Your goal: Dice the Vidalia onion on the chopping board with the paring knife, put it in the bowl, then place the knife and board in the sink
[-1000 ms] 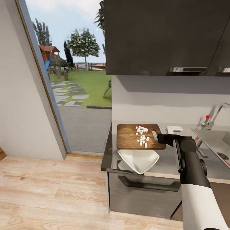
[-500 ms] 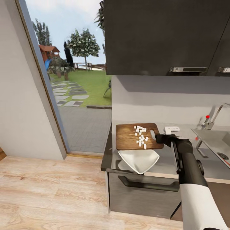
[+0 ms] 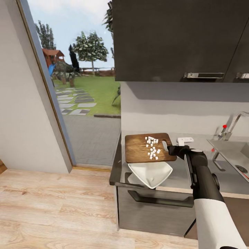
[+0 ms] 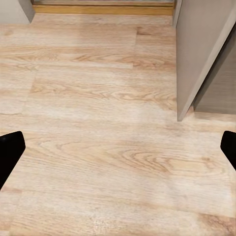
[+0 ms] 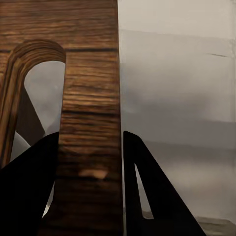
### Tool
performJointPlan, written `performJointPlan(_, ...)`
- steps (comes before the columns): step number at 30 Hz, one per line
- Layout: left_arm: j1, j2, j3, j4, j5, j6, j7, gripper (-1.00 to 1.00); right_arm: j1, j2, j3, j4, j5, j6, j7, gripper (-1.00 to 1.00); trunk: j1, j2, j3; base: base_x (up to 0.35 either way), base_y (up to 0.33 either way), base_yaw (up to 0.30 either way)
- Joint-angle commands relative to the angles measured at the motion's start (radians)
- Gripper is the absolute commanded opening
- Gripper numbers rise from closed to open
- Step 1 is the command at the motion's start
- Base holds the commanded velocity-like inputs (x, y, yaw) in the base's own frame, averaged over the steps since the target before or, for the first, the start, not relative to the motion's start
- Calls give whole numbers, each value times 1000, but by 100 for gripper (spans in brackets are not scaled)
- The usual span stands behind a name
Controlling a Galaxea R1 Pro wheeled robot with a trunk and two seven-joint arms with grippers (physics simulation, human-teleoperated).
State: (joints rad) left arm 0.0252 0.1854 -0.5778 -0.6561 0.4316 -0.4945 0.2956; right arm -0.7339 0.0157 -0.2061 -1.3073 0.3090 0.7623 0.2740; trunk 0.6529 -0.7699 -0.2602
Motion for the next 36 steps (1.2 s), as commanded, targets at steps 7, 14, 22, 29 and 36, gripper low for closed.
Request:
performJointPlan(7, -1, 2, -8, -2, 6, -3, 10, 100, -1, 1, -4, 15, 9, -41, 10, -100, 0, -1, -1, 0, 0, 0)
performJointPlan(14, -1, 2, -8, -2, 6, -3, 10, 100, -1, 1, -43, 59, 7, -145, 12, -100, 0, -1, -1, 0, 0, 0)
performJointPlan(22, -1, 2, -8, -2, 5, -3, 10, 100, -1, 1, -64, 62, 7, -149, 13, -100, 0, -1, -1, 0, 0, 0)
performJointPlan(29, -1, 2, -8, -2, 6, -3, 10, 100, -1, 1, -64, 66, 7, -166, 13, -100, 0, -1, -1, 0, 0, 0)
performJointPlan(36, -1, 2, -8, -2, 5, -3, 10, 100, -1, 1, -66, 104, 7, -240, 13, -100, 0, -1, -1, 0, 0, 0)
